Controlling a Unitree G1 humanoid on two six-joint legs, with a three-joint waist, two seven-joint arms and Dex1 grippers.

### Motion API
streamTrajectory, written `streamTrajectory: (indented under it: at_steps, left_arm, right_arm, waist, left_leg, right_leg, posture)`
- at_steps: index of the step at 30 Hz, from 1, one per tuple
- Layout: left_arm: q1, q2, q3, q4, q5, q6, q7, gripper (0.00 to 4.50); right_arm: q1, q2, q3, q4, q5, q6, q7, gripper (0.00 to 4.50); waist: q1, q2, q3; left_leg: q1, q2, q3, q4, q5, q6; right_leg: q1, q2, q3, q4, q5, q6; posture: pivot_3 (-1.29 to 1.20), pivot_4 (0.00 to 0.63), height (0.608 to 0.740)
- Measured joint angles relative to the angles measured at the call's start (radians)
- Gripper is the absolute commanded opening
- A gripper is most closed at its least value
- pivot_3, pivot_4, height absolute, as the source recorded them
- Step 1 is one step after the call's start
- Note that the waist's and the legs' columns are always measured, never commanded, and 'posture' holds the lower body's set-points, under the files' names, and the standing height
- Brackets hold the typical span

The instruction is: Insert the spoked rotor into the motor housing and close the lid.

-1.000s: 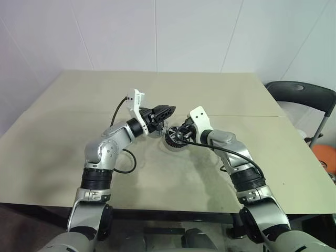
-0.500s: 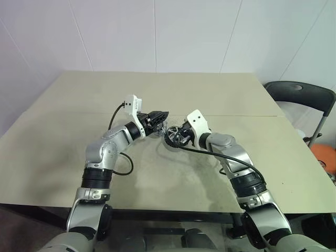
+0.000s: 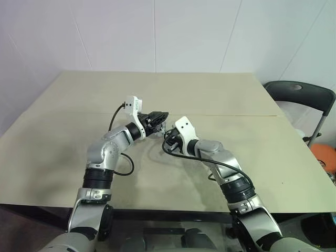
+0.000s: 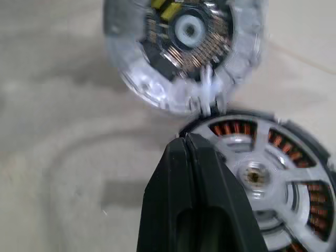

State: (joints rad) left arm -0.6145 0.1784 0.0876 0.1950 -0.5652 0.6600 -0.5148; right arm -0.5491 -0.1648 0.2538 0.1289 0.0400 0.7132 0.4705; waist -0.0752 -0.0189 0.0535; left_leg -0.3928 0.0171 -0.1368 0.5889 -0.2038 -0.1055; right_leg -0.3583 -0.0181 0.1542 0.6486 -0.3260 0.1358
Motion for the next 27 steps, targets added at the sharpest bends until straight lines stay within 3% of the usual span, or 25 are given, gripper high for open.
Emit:
streamTrajectory:
  at_steps: [8, 15, 20, 27]
  left_arm:
    - [0.000, -0.004, 0.005, 0.004, 0.016, -0.015, 0.004, 1.94]
    - [0.000, -0.009, -0.007, 0.017, 0.057, -0.084, -0.018, 1.94]
    - [0.000, -0.006, -0.008, 0.018, 0.067, -0.099, -0.031, 1.94]
    - [-0.001, -0.005, -0.007, 0.020, 0.079, -0.100, -0.035, 1.94]
  right_arm:
    - [0.004, 0.002, 0.002, 0.009, -0.016, -0.026, -0.010, 0.06]
    - [-0.009, 0.091, -0.166, -0.012, 0.141, -0.074, -0.006, 0.06]
    - [-0.014, 0.049, -0.161, -0.010, 0.129, -0.092, -0.008, 0.06]
    - [-0.016, -0.066, -0.019, 0.030, -0.019, -0.054, -0.020, 0.06]
  waist:
    - [0.003, 0.000, 0.000]
    - [0.005, 0.000, 0.000]
    - [0.004, 0.000, 0.000]
    - [0.002, 0.000, 0.000]
  left_leg:
    - [0.000, 0.000, 0.000, 0.000, 0.000, 0.000]
    - [0.000, 0.000, 0.000, 0.000, 0.000, 0.000]
    - [0.000, 0.000, 0.000, 0.000, 0.000, 0.000]
    - [0.000, 0.000, 0.000, 0.000, 0.000, 0.000]
  right_leg:
    - [0.000, 0.000, 0.000, 0.000, 0.000, 0.000]
    - [0.000, 0.000, 0.000, 0.000, 0.000, 0.000]
    - [0.000, 0.000, 0.000, 0.000, 0.000, 0.000]
    - [0.000, 0.000, 0.000, 0.000, 0.000, 0.000]
  posture:
    - [0.00, 0.000, 0.740]
    - [0.00, 0.000, 0.740]
    - [0.00, 0.000, 0.740]
    - [0.00, 0.000, 0.740]
